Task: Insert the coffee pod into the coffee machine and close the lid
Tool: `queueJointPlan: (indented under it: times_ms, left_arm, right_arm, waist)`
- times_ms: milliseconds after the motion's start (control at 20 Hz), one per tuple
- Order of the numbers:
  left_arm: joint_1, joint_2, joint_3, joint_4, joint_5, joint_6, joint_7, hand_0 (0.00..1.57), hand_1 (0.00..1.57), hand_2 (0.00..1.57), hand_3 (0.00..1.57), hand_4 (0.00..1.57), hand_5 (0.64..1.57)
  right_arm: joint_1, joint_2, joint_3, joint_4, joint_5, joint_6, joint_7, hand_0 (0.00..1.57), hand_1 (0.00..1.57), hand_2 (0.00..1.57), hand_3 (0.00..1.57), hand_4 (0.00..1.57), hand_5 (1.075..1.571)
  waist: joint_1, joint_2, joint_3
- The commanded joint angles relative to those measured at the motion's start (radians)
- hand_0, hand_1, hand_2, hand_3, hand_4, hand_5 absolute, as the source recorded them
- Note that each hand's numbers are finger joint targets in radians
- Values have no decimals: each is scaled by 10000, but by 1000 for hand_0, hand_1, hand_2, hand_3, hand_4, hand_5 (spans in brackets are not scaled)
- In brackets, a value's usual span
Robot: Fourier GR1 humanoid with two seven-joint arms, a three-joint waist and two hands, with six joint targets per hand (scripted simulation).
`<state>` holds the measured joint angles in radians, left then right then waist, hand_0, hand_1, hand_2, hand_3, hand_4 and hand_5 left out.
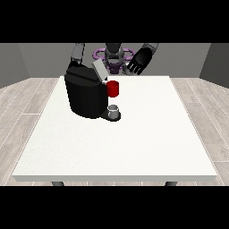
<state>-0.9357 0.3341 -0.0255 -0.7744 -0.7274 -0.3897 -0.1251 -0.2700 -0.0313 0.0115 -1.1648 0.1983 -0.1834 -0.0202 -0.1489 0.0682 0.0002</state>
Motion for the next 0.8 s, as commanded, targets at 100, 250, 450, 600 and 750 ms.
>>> queueJointPlan:
  times_ms: [100, 250, 450, 600, 750]
  left_arm:
    - [-1337, 244, 793, 43, 494, -826, 674, 1221, 1221, 1266, 1292, 509, 1571]
    - [-1509, 258, 1169, 377, 608, -575, 930, 1195, 1195, 1240, 1260, 489, 1571]
    - [-2117, 620, 1242, 494, 372, -315, 1024, 1174, 1174, 1254, 1266, 479, 1571]
    - [-2146, 829, 1318, 684, 192, -24, 1035, 1225, 1225, 1279, 1251, 482, 1571]
    - [-2867, 1358, 1502, 899, 297, -462, 697, 1225, 1225, 1284, 1233, 478, 1571]
  right_arm:
    - [-223, 301, 258, -67, -219, -100, -515, 0, 0, 0, 0, 0, 1571]
    - [-192, 306, 535, -577, -33, -58, -255, 0, 0, 0, 0, 0, 1571]
    - [-655, -116, 211, -1059, -164, 289, -258, 0, 0, 0, 0, 0, 1571]
    - [-439, 196, 371, -1334, -129, 92, -400, 0, 0, 0, 0, 0, 1571]
    - [-1693, 4, 189, -1621, 79, -120, 682, 0, 0, 0, 0, 0, 1571]
  waist:
    - [-264, 288, 2]
    - [-768, 417, -1]
    - [-1404, 961, 1]
    - [-1586, 1192, 0]
    - [-1616, 1727, -4]
